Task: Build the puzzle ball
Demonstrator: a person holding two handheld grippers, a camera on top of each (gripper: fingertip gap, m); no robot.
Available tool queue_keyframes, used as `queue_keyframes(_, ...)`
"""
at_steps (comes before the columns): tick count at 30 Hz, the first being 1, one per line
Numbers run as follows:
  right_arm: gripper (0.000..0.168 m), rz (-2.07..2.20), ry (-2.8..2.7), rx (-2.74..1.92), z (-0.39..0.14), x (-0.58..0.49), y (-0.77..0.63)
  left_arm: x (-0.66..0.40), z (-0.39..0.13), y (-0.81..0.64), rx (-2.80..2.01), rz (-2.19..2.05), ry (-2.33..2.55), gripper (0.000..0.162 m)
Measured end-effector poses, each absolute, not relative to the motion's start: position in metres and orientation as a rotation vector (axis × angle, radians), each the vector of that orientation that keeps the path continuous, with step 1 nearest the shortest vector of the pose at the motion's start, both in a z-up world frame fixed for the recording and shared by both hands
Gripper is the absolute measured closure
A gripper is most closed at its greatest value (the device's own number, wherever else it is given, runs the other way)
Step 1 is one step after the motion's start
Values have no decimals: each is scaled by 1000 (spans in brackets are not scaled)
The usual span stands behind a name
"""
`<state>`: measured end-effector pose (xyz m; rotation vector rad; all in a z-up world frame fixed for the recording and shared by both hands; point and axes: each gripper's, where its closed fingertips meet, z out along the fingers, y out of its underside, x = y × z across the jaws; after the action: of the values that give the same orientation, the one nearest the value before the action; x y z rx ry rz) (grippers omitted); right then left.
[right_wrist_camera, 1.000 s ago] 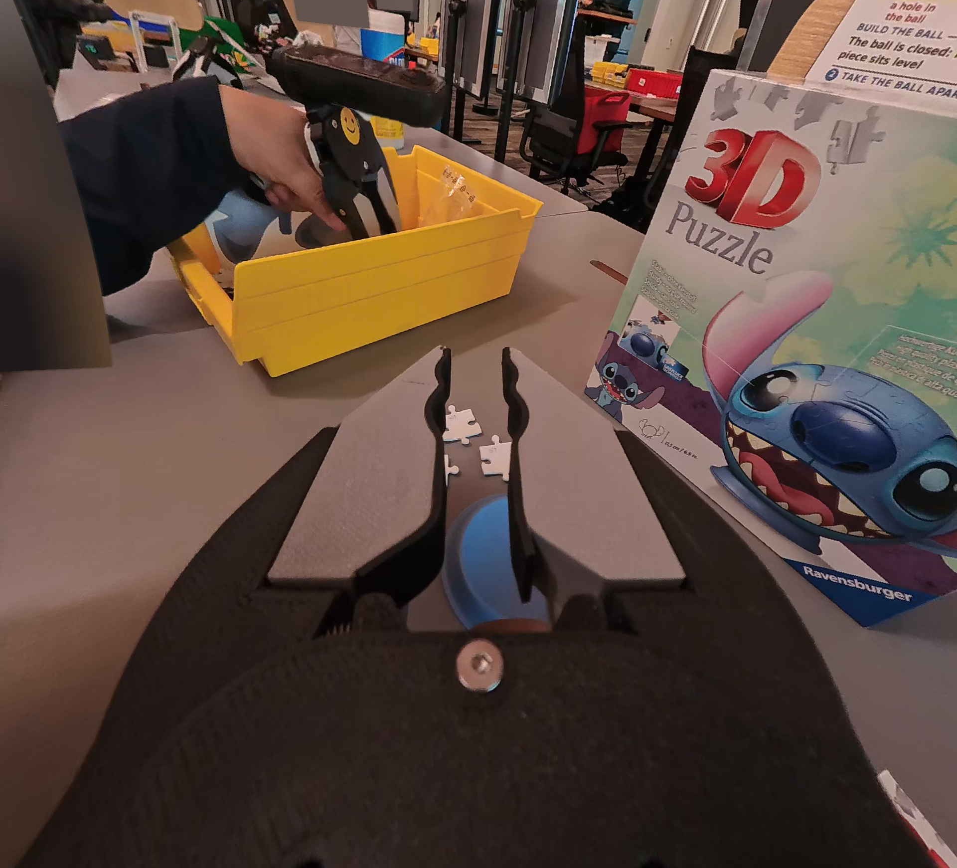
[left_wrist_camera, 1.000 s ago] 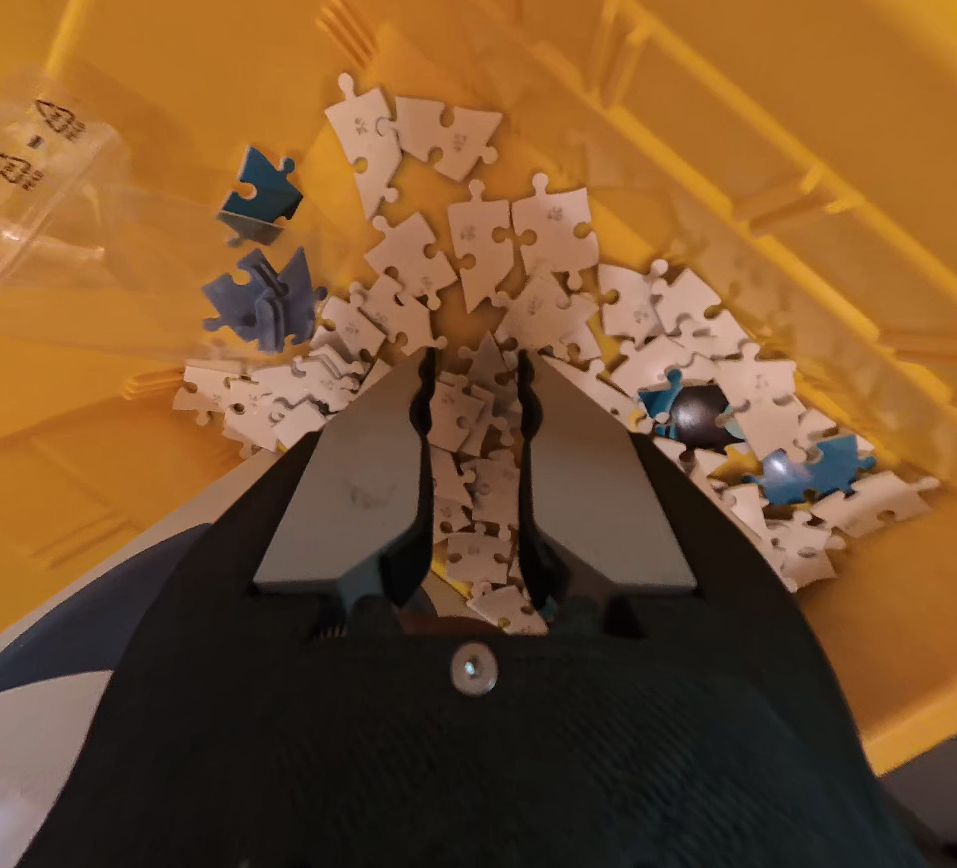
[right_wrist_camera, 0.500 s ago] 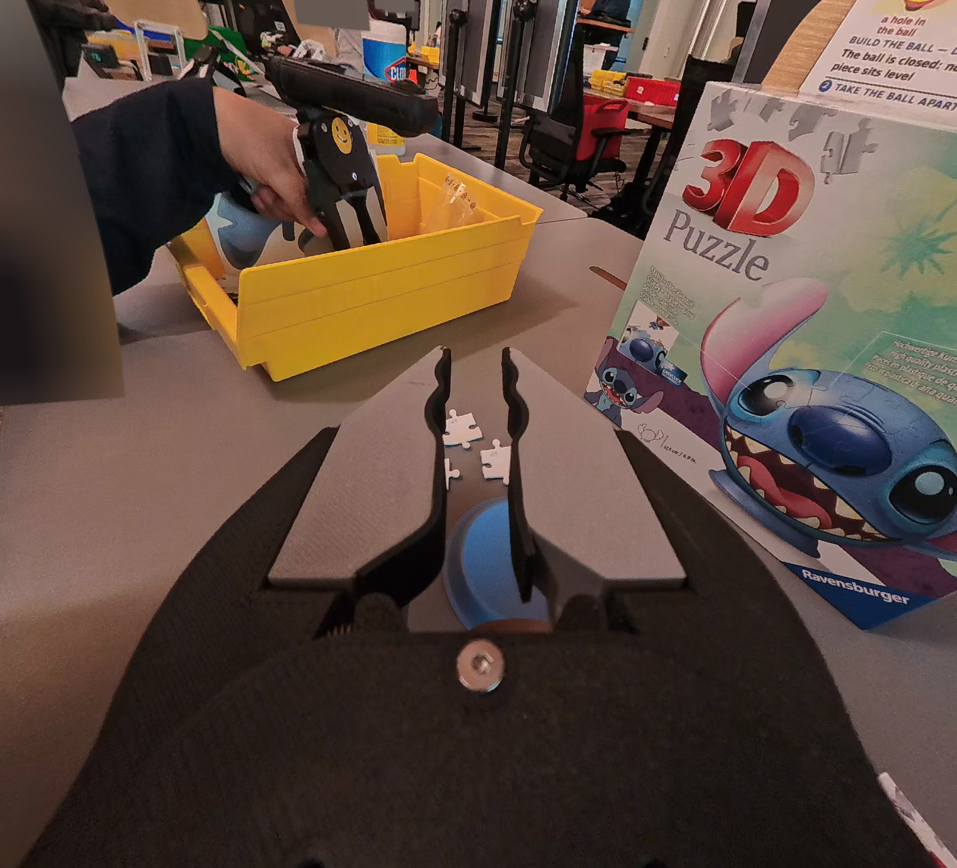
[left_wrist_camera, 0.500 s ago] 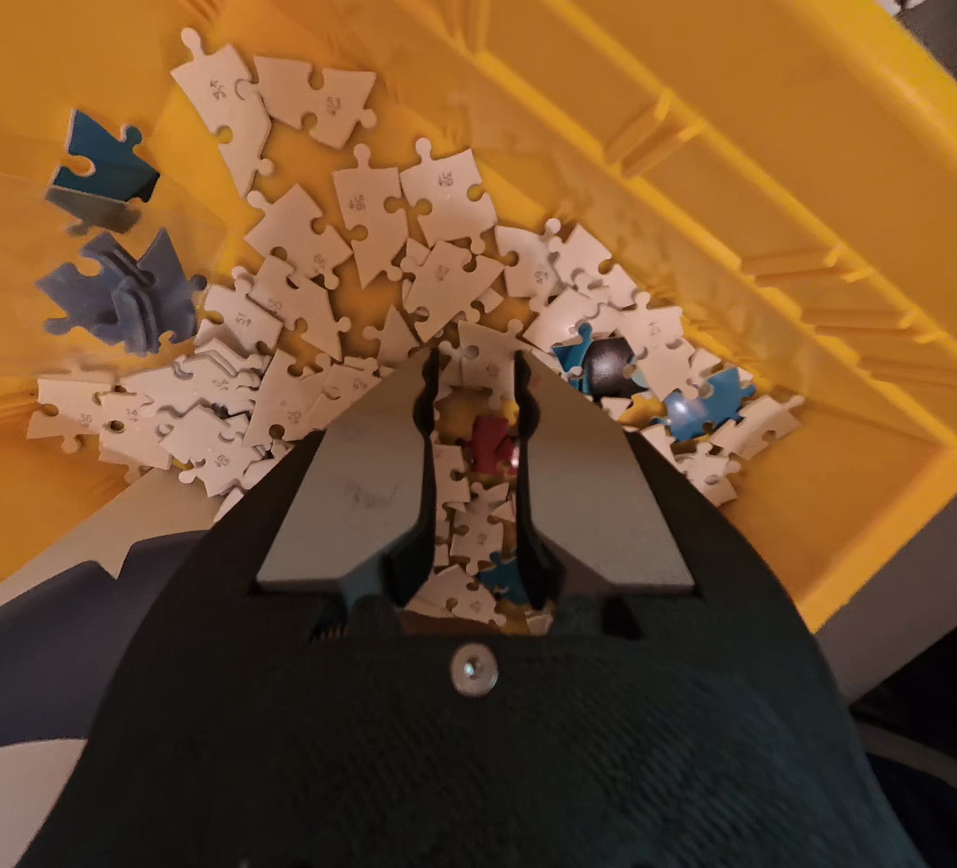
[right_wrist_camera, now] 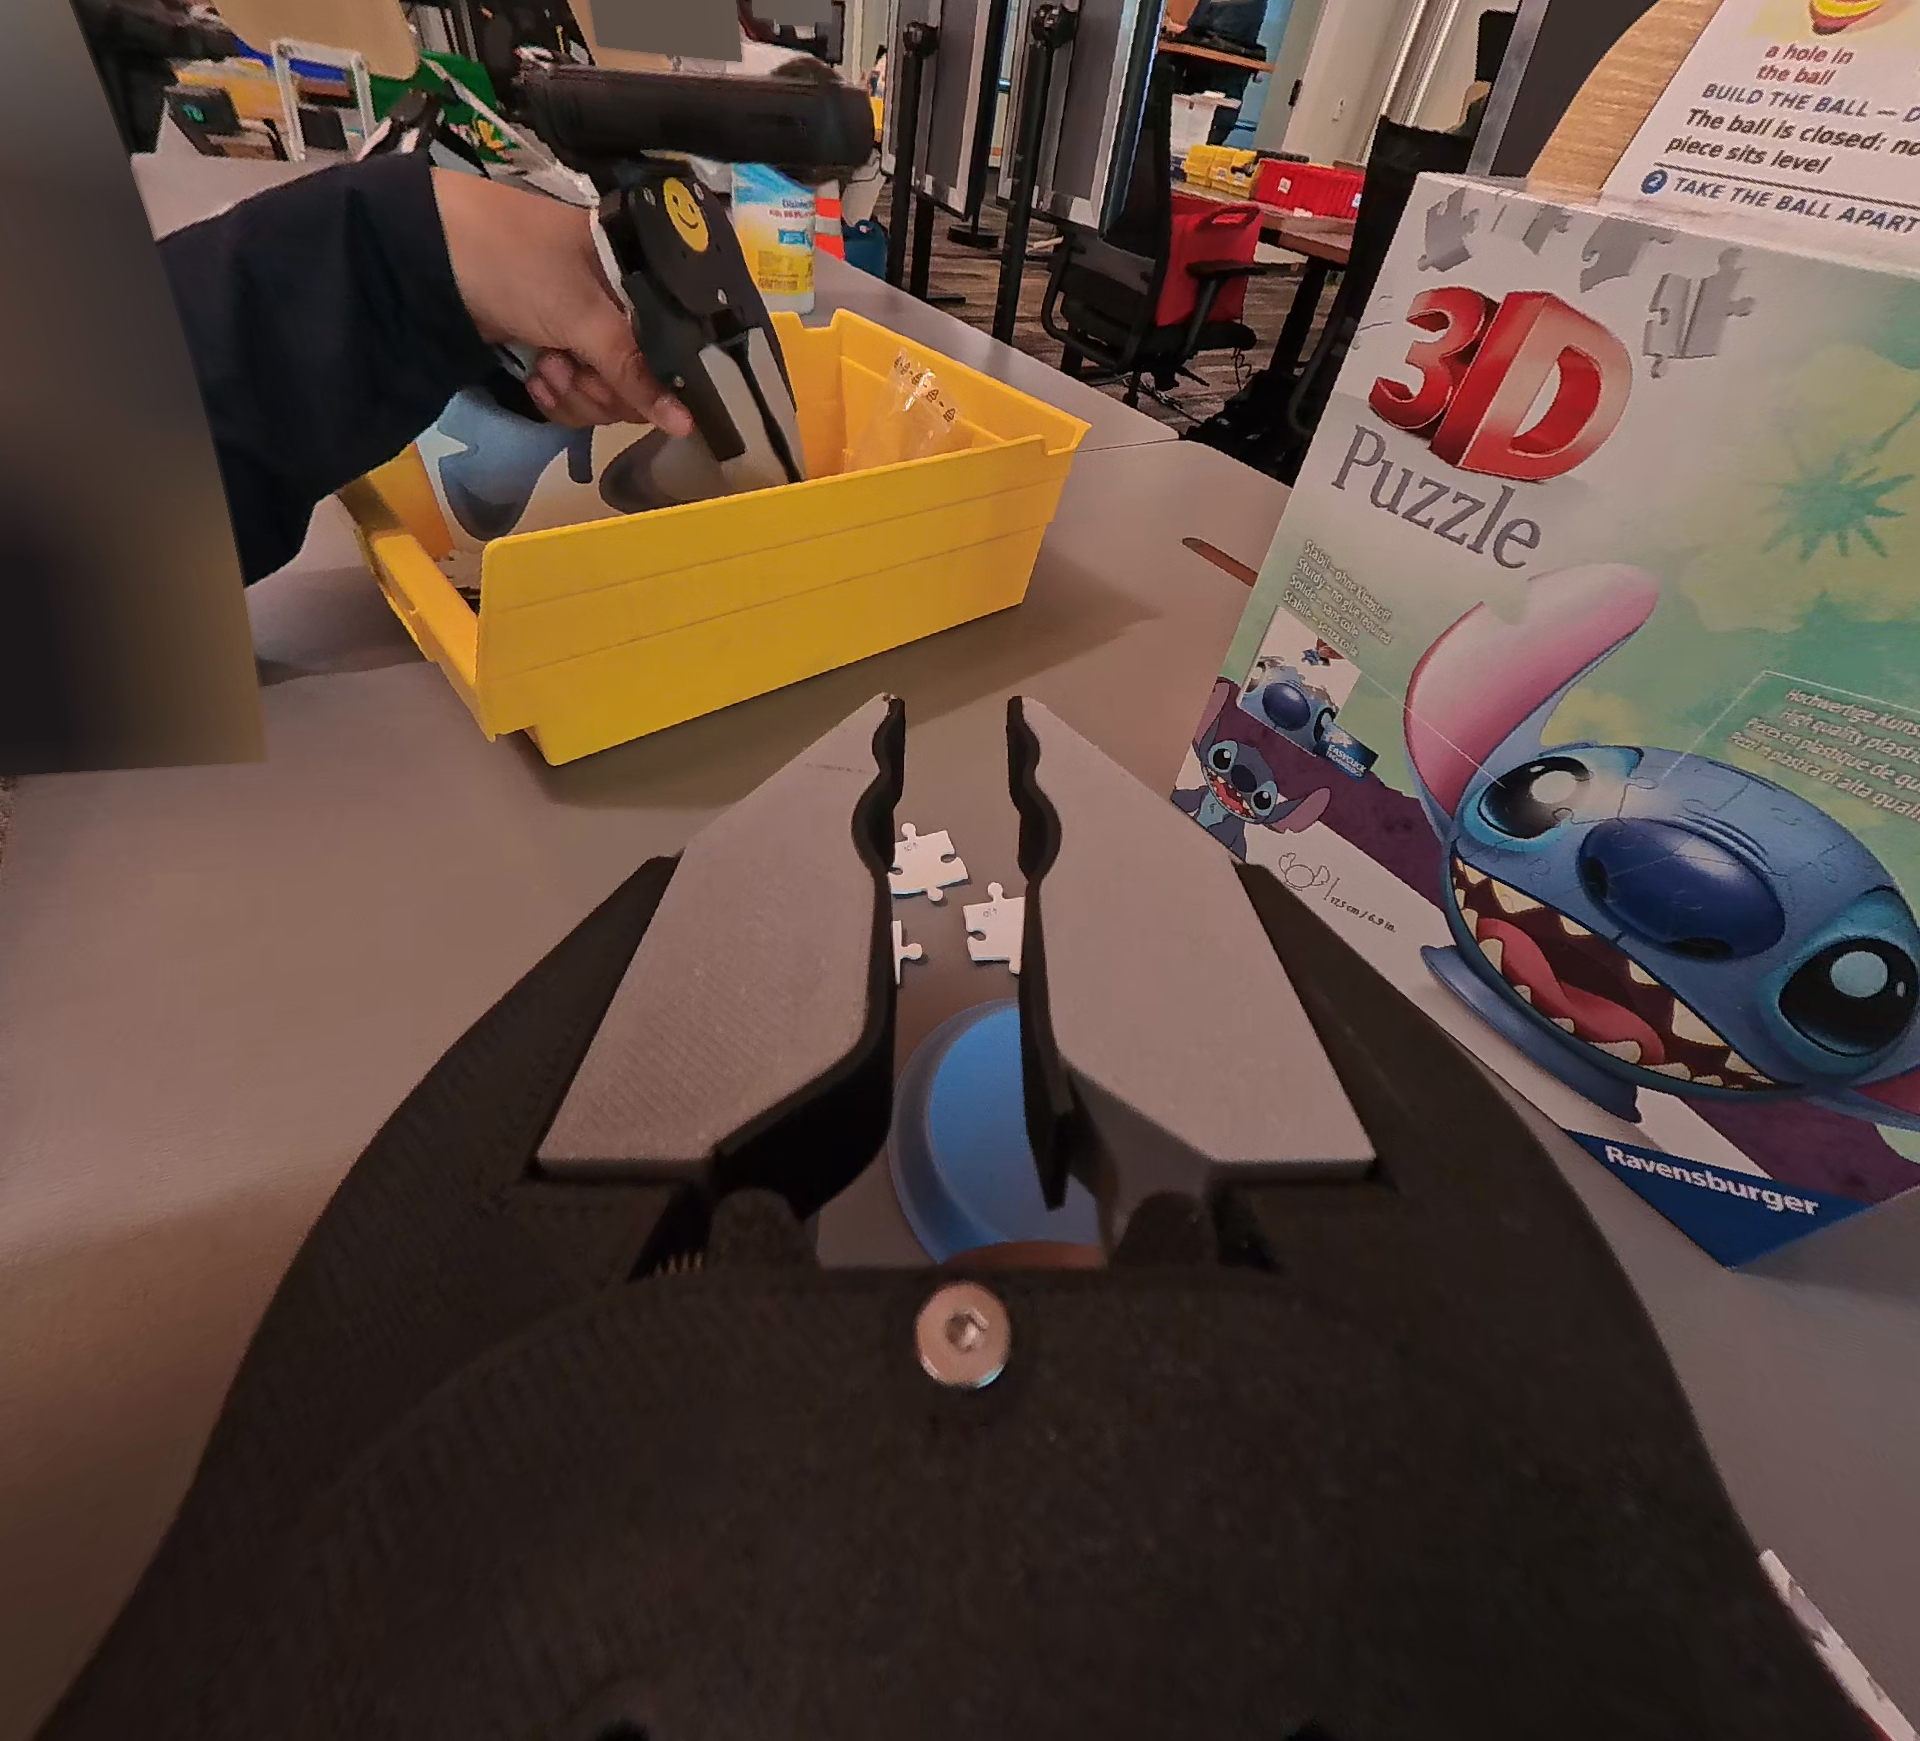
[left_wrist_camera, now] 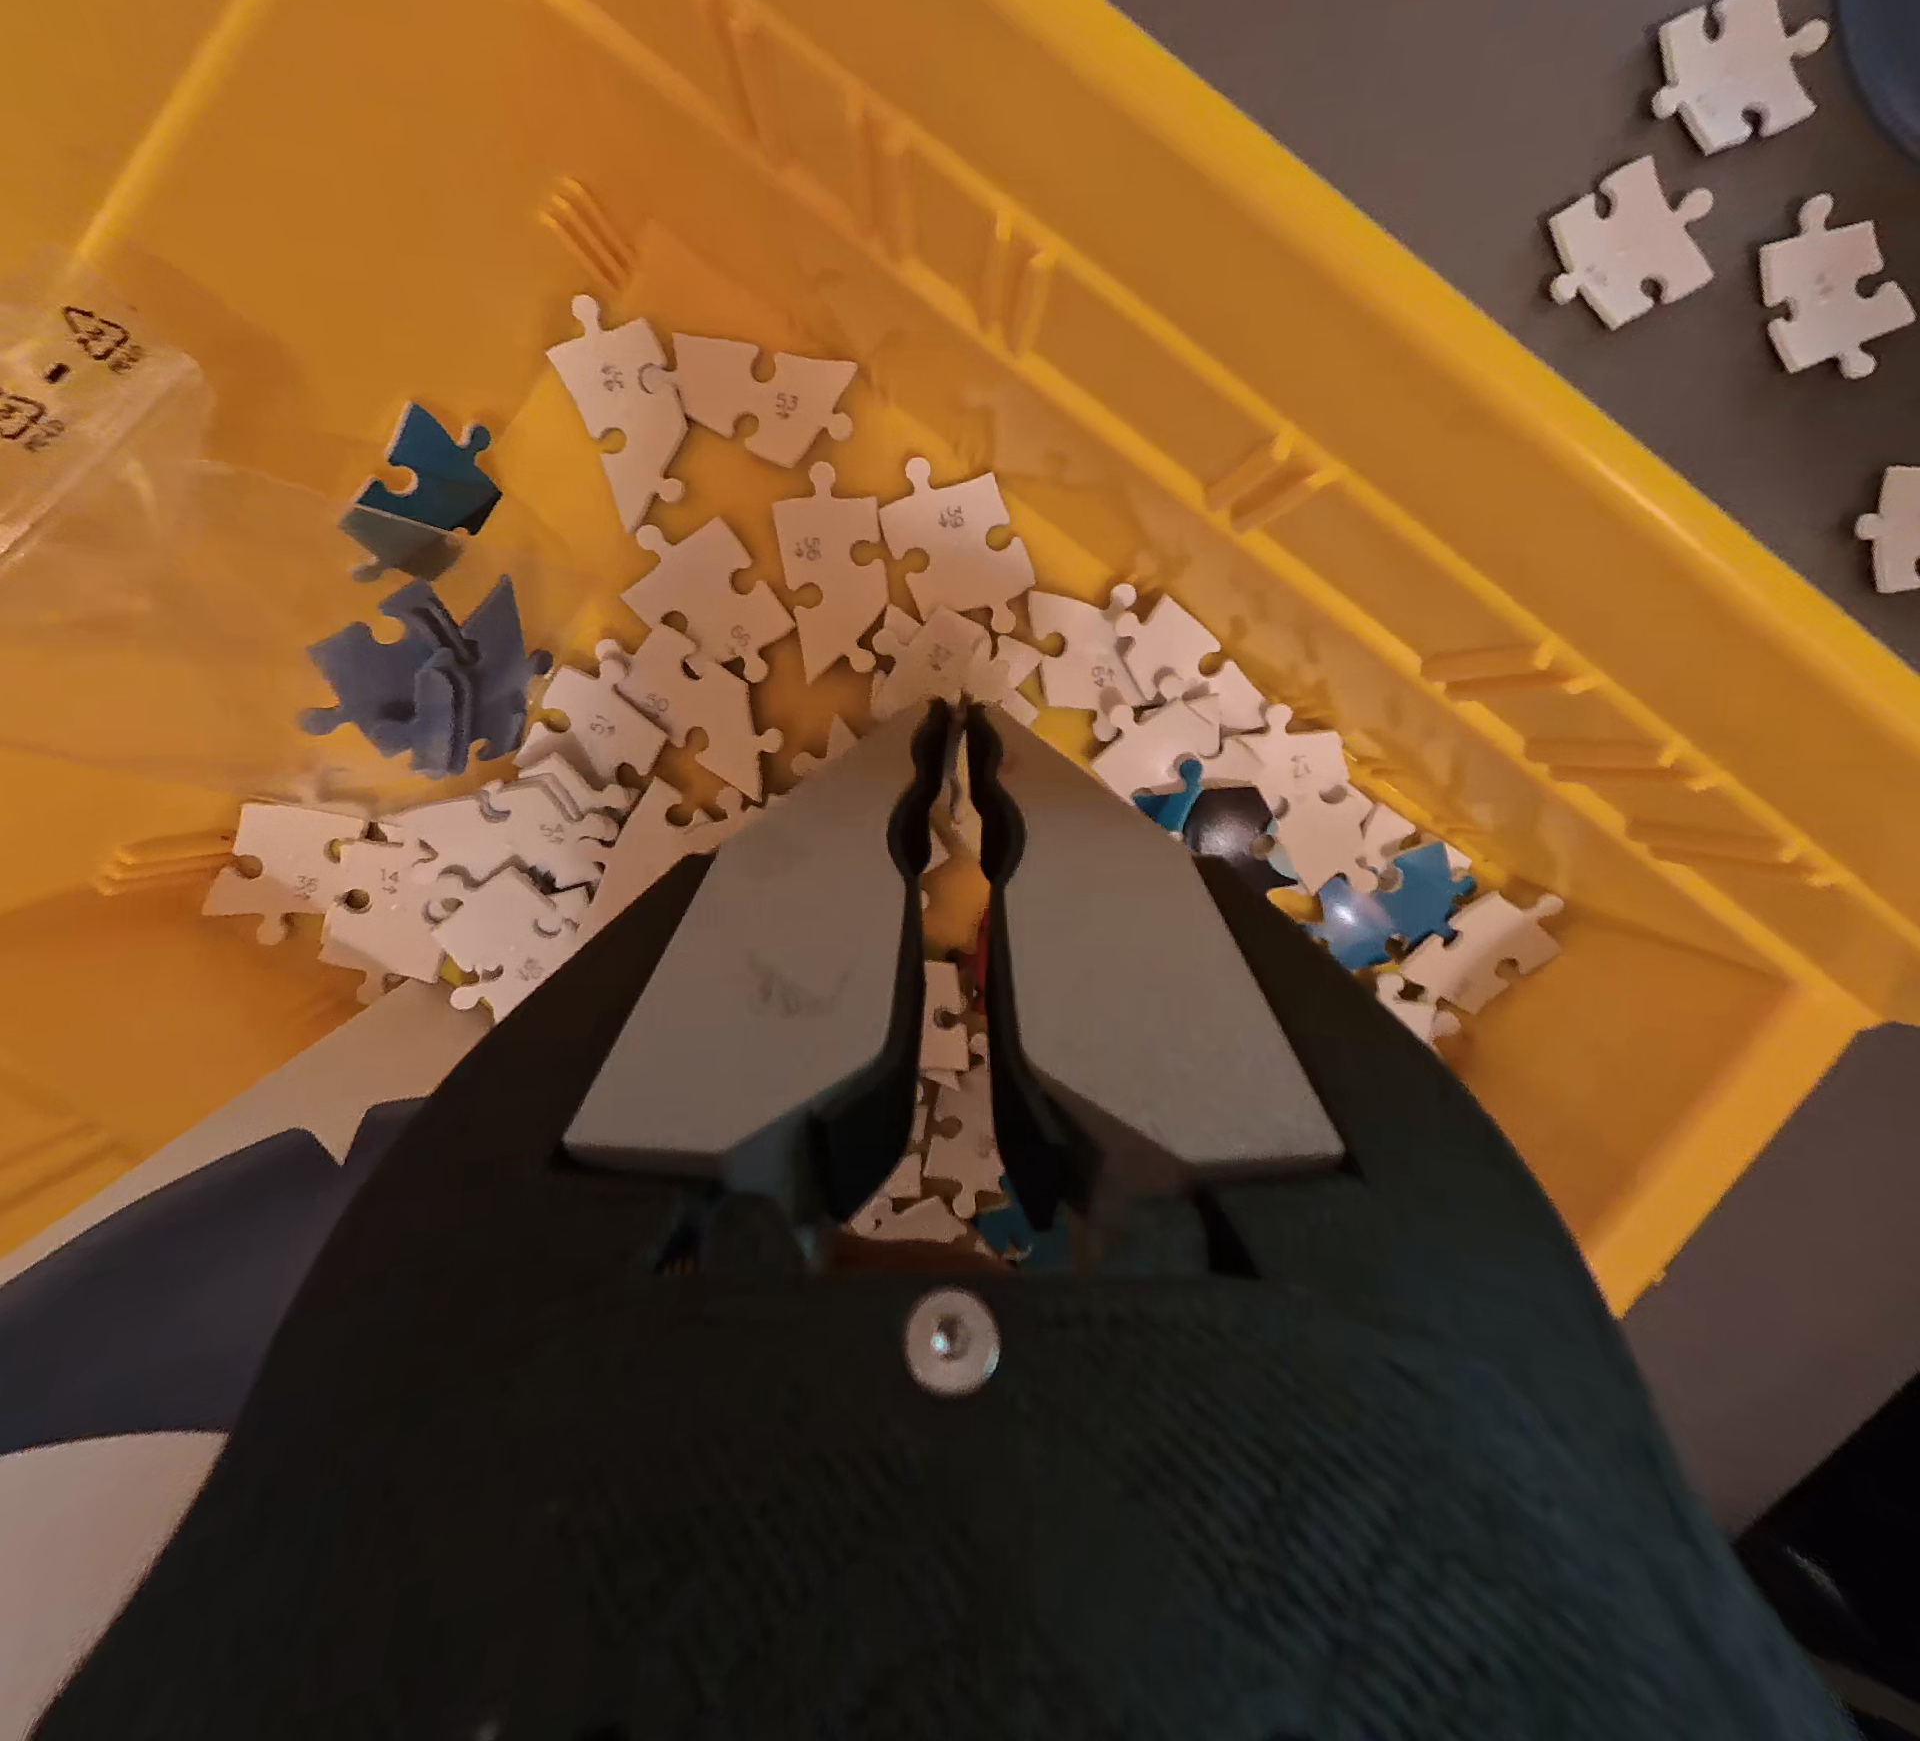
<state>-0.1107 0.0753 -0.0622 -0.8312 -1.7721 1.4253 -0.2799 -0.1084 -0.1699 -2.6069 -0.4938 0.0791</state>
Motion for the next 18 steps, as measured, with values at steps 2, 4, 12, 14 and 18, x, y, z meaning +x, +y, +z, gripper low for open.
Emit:
queue_keyframes(2, 153, 1427, -1772, -833, -62, -111, 75, -282, -166, -108, -2576, 71, -511, 162)
queue_keyframes(4, 152, 1426, -1774, -834, -63, -111, 75, -281, -165, -107, -2563, 45, -520, 162)
queue_keyframes(12, 153, 1425, -1774, -832, -63, -111, 75, -268, -189, -111, -2686, -23, -475, 158)
queue_keyframes(14, 152, 1427, -1772, -831, -62, -110, 75, -267, -186, -109, -2672, -24, -459, 159)
queue_keyframes(18, 152, 1424, -1776, -829, -62, -110, 75, -282, -164, -99, -2533, 35, -514, 162)
